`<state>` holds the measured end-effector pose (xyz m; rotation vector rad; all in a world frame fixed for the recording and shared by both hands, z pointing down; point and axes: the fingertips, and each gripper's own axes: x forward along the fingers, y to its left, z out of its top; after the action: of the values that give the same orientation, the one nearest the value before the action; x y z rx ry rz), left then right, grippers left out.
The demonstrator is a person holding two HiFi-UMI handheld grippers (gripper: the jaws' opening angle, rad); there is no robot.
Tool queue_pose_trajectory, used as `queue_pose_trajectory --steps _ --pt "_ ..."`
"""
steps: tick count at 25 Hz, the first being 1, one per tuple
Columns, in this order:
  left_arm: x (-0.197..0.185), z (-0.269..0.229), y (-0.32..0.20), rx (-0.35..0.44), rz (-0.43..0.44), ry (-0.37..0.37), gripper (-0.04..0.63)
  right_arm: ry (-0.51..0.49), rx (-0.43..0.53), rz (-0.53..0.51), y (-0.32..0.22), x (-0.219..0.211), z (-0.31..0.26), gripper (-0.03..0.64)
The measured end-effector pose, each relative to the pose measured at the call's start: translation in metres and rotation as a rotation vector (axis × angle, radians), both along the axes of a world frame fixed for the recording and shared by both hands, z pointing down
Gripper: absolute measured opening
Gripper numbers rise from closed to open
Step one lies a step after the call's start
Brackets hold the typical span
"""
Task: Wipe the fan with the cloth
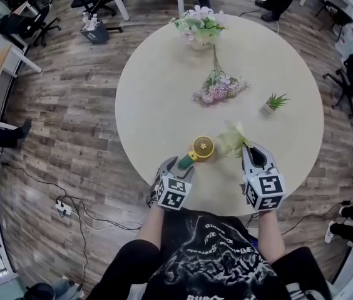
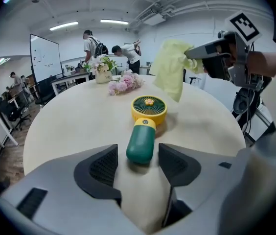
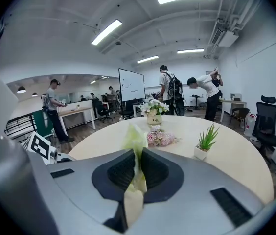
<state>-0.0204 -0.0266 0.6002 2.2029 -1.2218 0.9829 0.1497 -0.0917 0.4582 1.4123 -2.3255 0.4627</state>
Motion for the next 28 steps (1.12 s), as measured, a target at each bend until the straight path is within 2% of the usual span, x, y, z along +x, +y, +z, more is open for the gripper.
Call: queue_pose_trajectory --steps 2,6,11,18,23,28 --pt "0.002 0.001 0.0 0.005 0.037 -0.001 0.269 0.005 -0.003 -0.001 -0.001 -0.004 0.0 0.025" --pt "0.009 0.001 0.005 0.015 0.085 0.016 0.189 0.04 -0.025 -0.013 -0.002 -0.01 0.003 0.025" --pt "0.01 0.002 0.004 0.006 0.11 0.031 0.187 0.075 -0.051 -0.045 -0.007 -0.016 0.011 0.025" --pt "0.011 0.002 0.003 -0.013 0.161 0.028 0.186 0.223 -0.223 -0.272 -0.014 -0.06 0.059 0.025" --pt "0.01 0.002 0.002 -0.031 0.192 0.031 0.186 0.235 -0.314 -0.288 -0.022 -0.076 0.09 0.026" --pt "0.01 0.003 0.001 -0.05 0.221 0.054 0.186 0.258 -0.291 -0.301 -0.032 -0.092 0.093 0.025"
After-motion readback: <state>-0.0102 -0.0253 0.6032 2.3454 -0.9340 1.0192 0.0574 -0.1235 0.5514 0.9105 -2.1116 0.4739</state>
